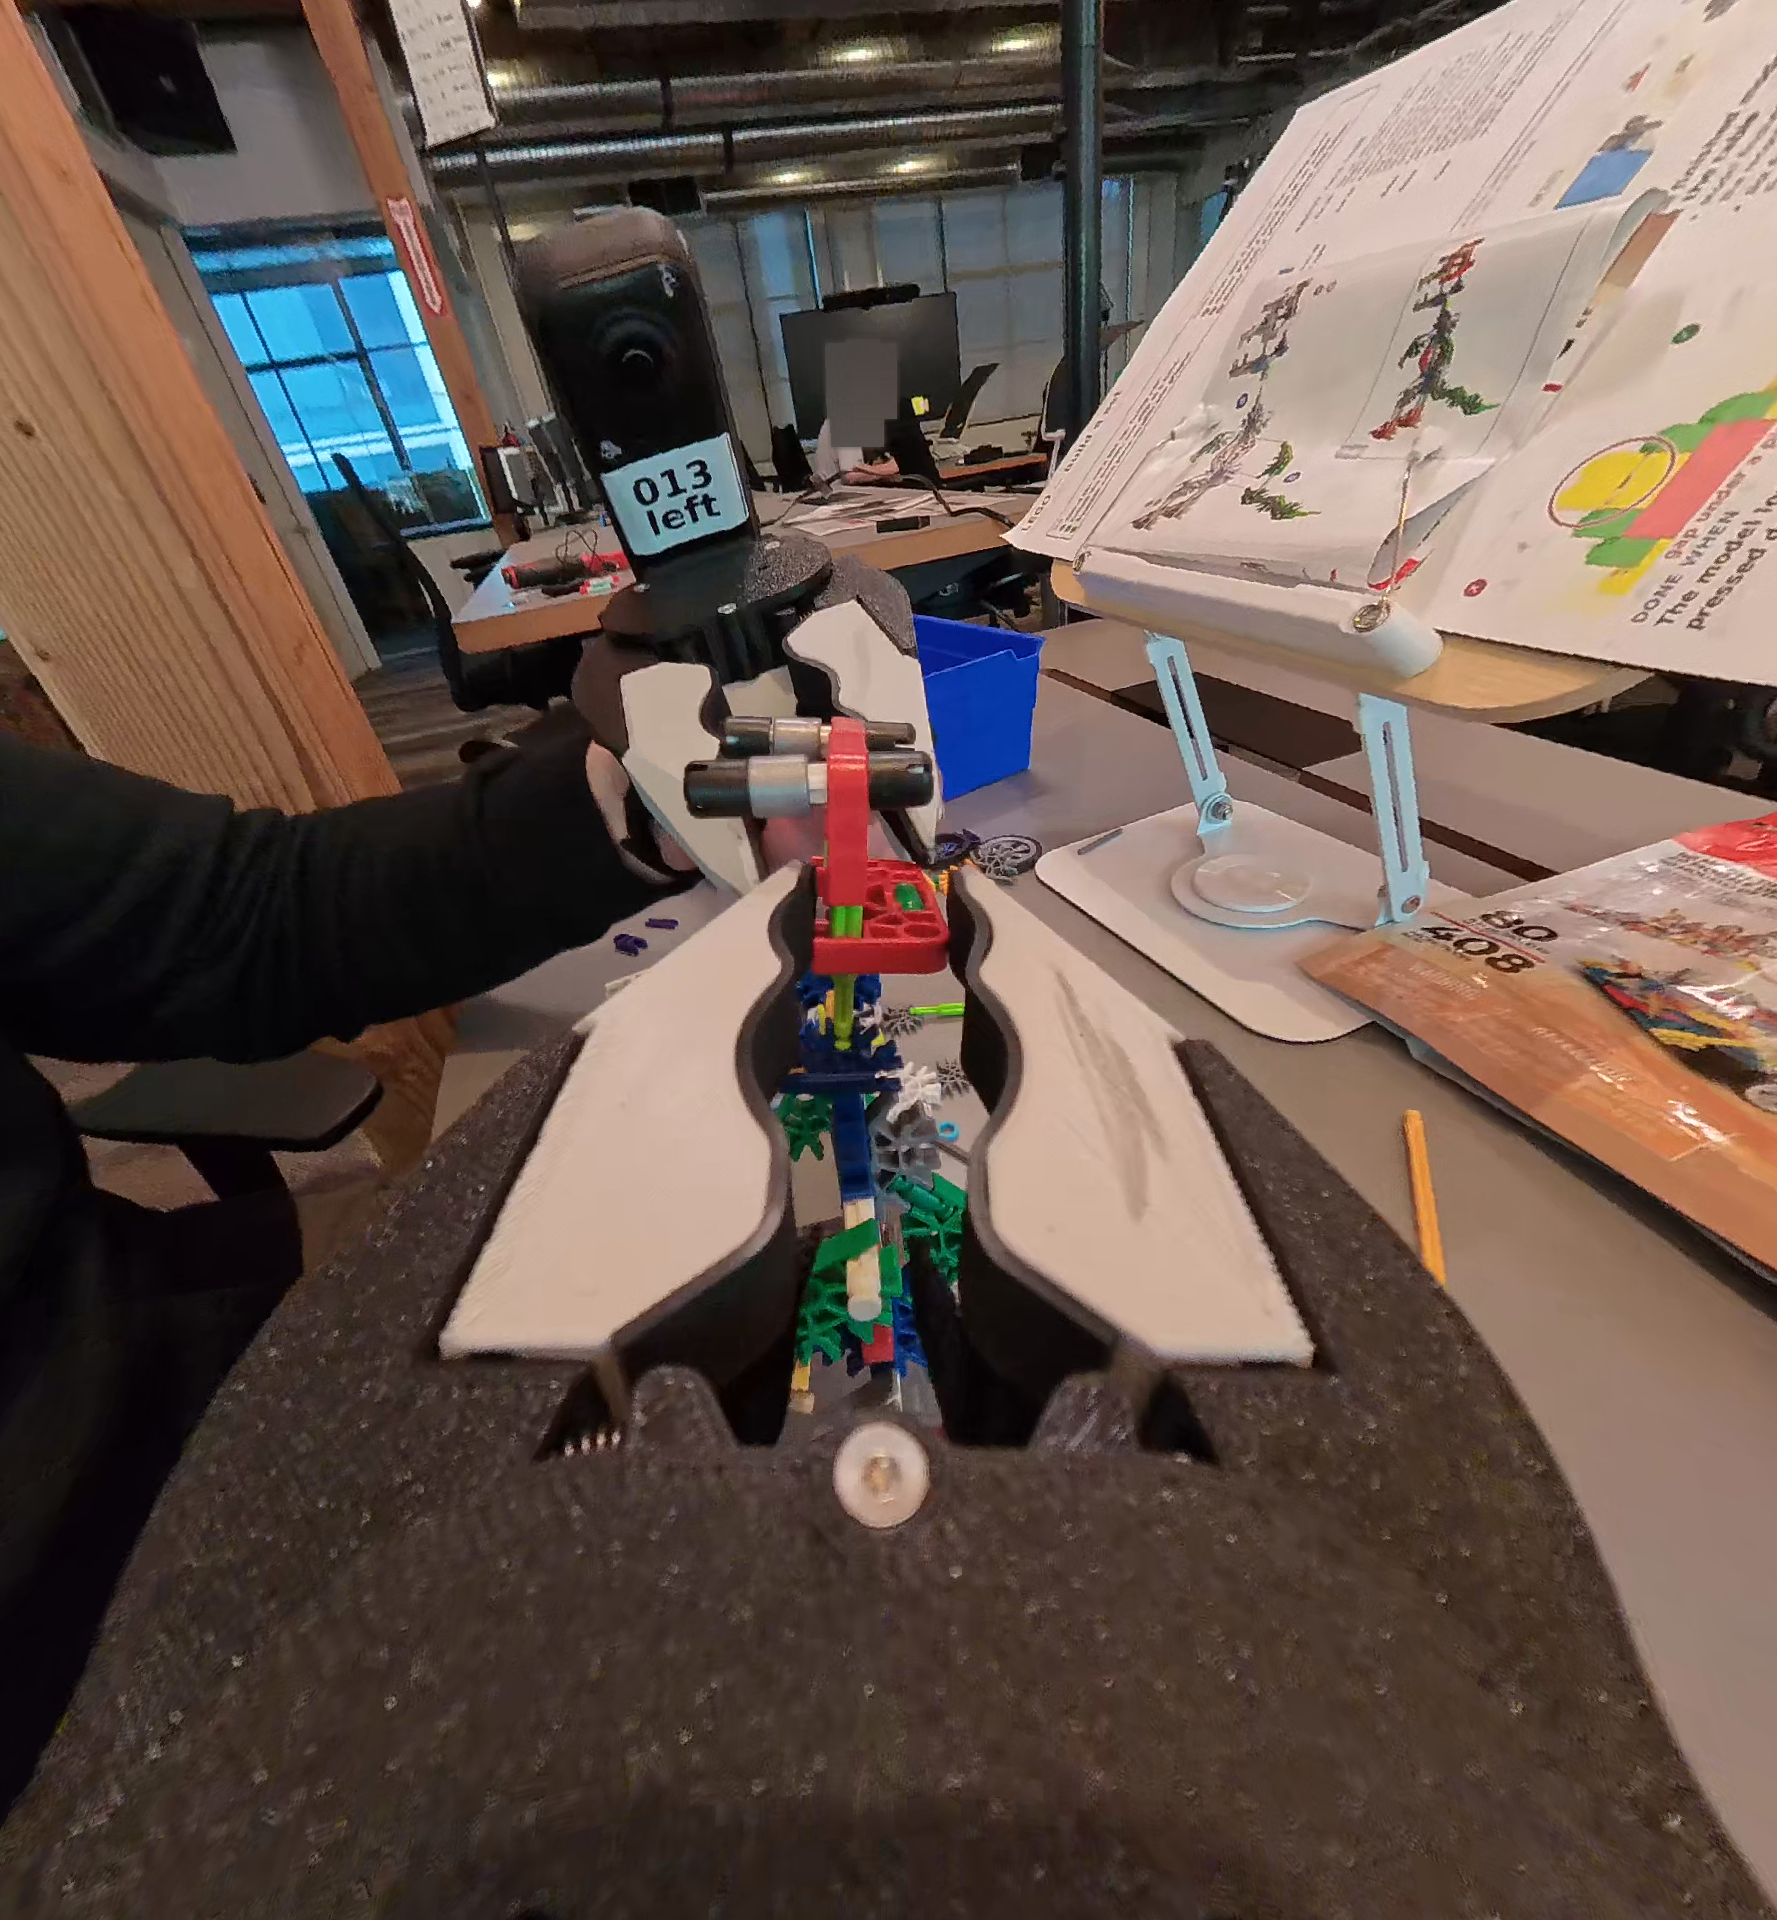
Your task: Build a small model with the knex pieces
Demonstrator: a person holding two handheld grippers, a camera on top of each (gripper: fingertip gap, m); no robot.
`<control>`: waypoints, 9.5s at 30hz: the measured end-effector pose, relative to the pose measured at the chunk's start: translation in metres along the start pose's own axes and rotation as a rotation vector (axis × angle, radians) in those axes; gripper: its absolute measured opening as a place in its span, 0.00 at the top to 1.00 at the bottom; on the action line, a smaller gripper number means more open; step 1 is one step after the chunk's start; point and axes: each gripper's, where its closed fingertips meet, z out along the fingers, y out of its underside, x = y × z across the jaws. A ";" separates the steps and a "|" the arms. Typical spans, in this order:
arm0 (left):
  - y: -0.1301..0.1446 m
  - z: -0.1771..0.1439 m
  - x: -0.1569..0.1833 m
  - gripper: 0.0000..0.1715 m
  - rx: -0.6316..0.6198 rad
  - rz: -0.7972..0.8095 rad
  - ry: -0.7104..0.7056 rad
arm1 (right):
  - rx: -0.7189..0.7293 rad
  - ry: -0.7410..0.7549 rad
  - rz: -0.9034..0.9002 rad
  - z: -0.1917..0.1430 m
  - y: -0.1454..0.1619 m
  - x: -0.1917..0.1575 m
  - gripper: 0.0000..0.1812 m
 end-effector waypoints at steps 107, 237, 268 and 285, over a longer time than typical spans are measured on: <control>0.056 -0.039 0.014 0.74 0.031 -0.401 0.011 | -0.624 0.222 -0.209 0.003 0.164 0.016 0.82; 0.123 -0.001 0.011 0.63 -0.405 0.243 -0.332 | -0.227 0.182 -0.177 -0.027 -0.003 -0.008 0.77; 0.140 0.012 0.004 0.89 -0.435 0.198 -0.236 | -0.240 0.053 -0.195 -0.032 -0.006 0.000 0.79; 0.145 0.012 0.001 0.94 -0.454 0.221 -0.249 | -0.695 0.192 -0.206 -0.043 0.119 0.083 0.80</control>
